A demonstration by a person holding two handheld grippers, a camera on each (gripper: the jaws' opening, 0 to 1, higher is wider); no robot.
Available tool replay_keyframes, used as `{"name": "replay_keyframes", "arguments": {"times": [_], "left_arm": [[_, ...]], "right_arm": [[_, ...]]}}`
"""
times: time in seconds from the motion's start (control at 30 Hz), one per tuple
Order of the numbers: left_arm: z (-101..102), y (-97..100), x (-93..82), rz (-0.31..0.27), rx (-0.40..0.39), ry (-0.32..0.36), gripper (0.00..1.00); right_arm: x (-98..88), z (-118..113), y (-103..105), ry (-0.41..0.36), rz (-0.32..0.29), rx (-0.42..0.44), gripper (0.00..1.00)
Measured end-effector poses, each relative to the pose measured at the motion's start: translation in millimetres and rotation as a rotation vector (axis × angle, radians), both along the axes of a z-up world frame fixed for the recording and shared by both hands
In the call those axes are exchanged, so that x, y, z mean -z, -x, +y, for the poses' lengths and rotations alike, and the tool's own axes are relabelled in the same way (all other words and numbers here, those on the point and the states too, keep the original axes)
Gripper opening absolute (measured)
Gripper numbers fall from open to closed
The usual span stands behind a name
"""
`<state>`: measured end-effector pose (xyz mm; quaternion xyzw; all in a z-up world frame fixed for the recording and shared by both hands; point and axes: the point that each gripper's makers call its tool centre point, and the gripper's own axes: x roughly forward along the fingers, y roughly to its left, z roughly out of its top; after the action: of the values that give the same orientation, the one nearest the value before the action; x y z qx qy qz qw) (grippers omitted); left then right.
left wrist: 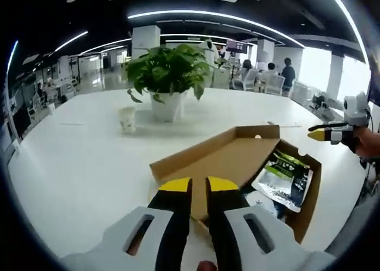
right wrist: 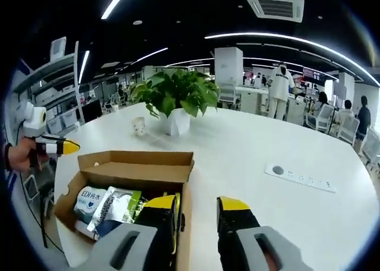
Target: Operate the shoe box by opening the lid, removing the specified soft item, and placing it in the target area until the item is outside and the box remains undamaged.
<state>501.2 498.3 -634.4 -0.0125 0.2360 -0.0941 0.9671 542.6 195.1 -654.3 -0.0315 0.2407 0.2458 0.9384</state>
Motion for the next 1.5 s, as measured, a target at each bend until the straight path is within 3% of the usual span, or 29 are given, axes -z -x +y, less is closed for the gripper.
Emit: {"name": "replay_keyframes", "arguments": {"times": [0.2, 0.27, 0.33, 0.47, 0.77, 1.03, 1.17, 1.5], "left_arm": [[-12.5, 5.6, -3.2, -0.008, 0.020, -0.017, 0.17], [-14.5, 8.0, -2.8, -0.005, 0.021, -0.018, 0.18], [-15.4, 10.4, -2.8, -0.003, 0.019, -0.017, 0.19], [-18.9, 15.7, -3.7, 0.002, 0.017, -0.023, 0.19], [-28.6, 24.7, -11.9, -0.018, 0.026, -0.057, 0.21], [-40.1, 27.4, -11.9, -0.023, 0.046, -0.093, 0.24], [-43.3, 26.0, -12.5, -0.028, 0.049, -0.098, 0.26], [-49.7, 22.3, -17.7, -0.045, 0.053, -0.100, 0.27]], "right_arm": [[1.2, -8.0, 18.1, -0.045, -0.006, 0.032, 0.29], [-2.5, -7.0, 26.7, -0.092, -0.016, 0.047, 0.32], [-14.5, -1.0, 35.6, -0.150, -0.072, 0.051, 0.37], [-22.6, 6.6, 57.6, -0.181, -0.124, 0.043, 0.40], [-8.0, 3.9, 86.1, -0.253, -0.155, 0.092, 0.40], [-0.9, 9.0, 103.7, -0.264, -0.196, 0.067, 0.40], [-3.3, 12.4, 109.9, -0.215, -0.236, 0.028, 0.40], [6.8, 8.9, 122.5, -0.215, -0.206, 0.045, 0.39]]}}
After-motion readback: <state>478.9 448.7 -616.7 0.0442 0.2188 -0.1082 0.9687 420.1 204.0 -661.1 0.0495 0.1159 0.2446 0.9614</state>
